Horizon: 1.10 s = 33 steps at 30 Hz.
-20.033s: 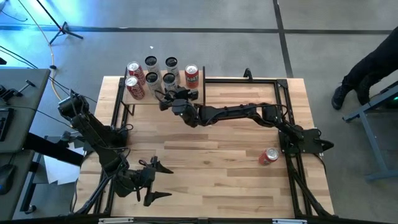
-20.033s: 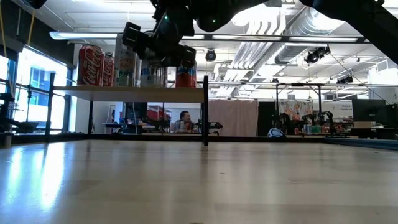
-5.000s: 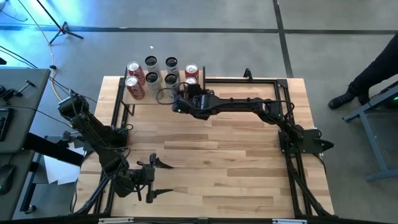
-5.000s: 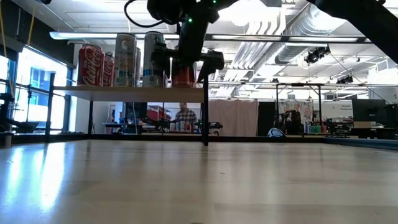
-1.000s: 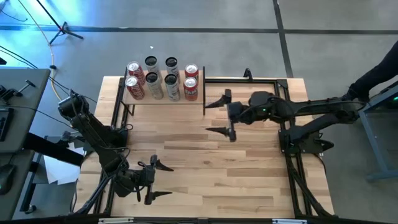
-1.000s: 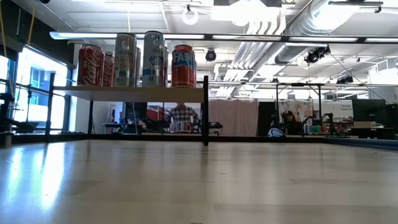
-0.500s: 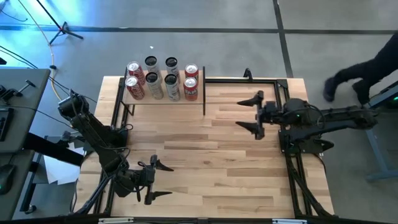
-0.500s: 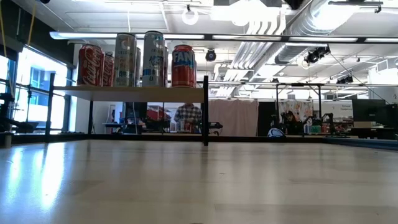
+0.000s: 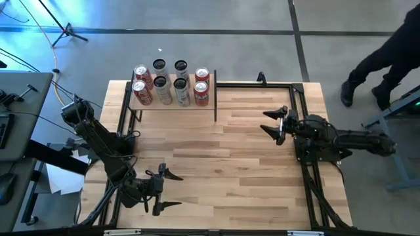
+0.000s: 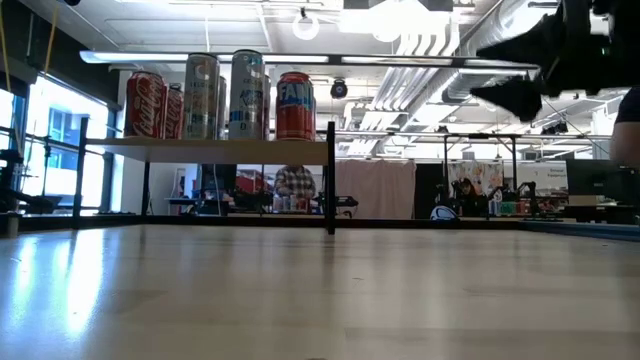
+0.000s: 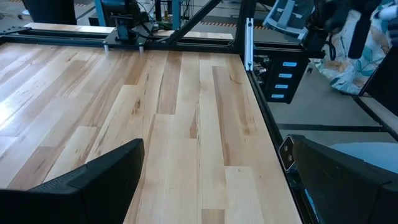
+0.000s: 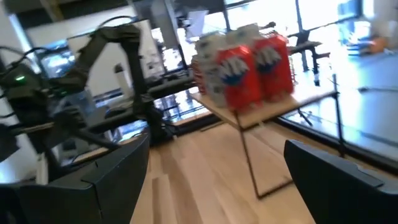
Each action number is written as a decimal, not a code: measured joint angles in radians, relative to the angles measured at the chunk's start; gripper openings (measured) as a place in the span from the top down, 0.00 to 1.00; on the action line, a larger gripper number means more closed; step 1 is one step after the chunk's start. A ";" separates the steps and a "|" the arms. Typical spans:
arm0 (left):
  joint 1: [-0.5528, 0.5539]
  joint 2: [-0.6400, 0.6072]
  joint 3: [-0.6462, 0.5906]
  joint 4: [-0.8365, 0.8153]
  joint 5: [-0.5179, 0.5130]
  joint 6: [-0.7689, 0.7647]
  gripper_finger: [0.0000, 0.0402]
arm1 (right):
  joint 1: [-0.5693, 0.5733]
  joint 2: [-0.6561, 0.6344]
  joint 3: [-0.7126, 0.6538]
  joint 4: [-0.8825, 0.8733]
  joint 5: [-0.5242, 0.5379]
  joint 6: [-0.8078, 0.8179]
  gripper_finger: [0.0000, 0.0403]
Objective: Place canned beverage on shelf
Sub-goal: Return to Home Position
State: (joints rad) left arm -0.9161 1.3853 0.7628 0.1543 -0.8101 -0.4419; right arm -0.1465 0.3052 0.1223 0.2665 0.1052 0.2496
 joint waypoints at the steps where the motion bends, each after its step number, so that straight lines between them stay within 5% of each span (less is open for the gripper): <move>1: 0.000 0.000 0.000 0.000 0.000 0.000 0.03 | -0.015 -0.023 -0.025 0.000 0.000 0.018 0.11; 17: 0.000 0.000 0.000 0.000 0.000 0.000 0.03 | -0.249 -0.302 -0.111 -0.244 -0.046 -0.002 0.11; 33: 0.000 0.000 0.000 0.000 0.000 0.000 0.03 | -0.595 -0.299 -0.111 -0.254 -0.102 -0.072 0.11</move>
State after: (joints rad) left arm -0.9161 1.3853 0.7628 0.1543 -0.8101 -0.4419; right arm -0.7412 0.0059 0.0109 0.0128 0.0029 0.1774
